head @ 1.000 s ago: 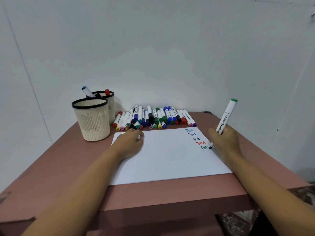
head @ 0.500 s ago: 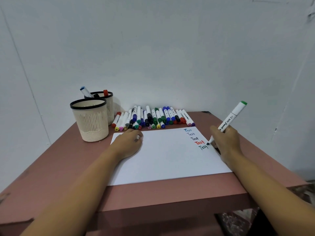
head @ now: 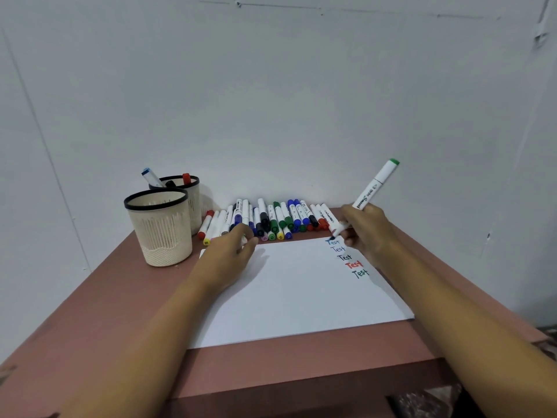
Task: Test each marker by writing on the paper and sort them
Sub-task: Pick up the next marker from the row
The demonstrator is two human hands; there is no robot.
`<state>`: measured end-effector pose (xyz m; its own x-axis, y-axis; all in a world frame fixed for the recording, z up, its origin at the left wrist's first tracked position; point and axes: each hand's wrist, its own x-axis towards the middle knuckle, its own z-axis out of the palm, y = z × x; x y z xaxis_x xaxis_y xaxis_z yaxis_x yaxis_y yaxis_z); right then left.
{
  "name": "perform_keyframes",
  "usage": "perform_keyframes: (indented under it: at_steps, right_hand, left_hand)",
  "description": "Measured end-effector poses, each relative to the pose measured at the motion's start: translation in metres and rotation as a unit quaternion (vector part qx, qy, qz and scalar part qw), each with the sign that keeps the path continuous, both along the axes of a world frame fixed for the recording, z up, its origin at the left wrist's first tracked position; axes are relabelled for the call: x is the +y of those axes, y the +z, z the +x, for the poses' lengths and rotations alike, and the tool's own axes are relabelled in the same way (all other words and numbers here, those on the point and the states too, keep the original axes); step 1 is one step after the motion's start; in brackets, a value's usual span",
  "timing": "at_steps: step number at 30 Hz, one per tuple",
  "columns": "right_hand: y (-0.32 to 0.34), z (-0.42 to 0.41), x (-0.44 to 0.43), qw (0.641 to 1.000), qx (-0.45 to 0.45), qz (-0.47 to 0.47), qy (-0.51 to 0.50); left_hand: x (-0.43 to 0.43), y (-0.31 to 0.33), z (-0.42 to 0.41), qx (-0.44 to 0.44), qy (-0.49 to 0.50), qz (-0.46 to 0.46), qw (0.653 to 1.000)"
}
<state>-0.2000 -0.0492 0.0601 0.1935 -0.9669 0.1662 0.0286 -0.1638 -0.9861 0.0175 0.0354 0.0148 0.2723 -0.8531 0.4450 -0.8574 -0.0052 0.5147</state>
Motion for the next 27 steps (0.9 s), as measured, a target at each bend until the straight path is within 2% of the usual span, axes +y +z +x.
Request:
perform_keyframes:
  at_steps: [5,9,13,27]
  right_hand:
    - [0.005,0.047,0.006,0.997,-0.046,0.024,0.061]
    - [-0.006,0.073,0.008,0.993,-0.09,0.031,0.072]
    - [-0.017,0.082,0.01,0.989,-0.11,0.024,0.094]
    - [-0.023,0.086,0.014,0.987,-0.081,0.022,0.135]
  left_hand:
    - [0.003,0.006,-0.004,0.132,-0.032,0.037,0.99]
    - [0.002,0.006,-0.002,0.135,-0.035,0.065,0.988]
    - [0.0,0.004,0.0,0.117,-0.046,0.043,0.991]
    - [-0.006,0.003,-0.002,0.232,-0.118,-0.002,0.965]
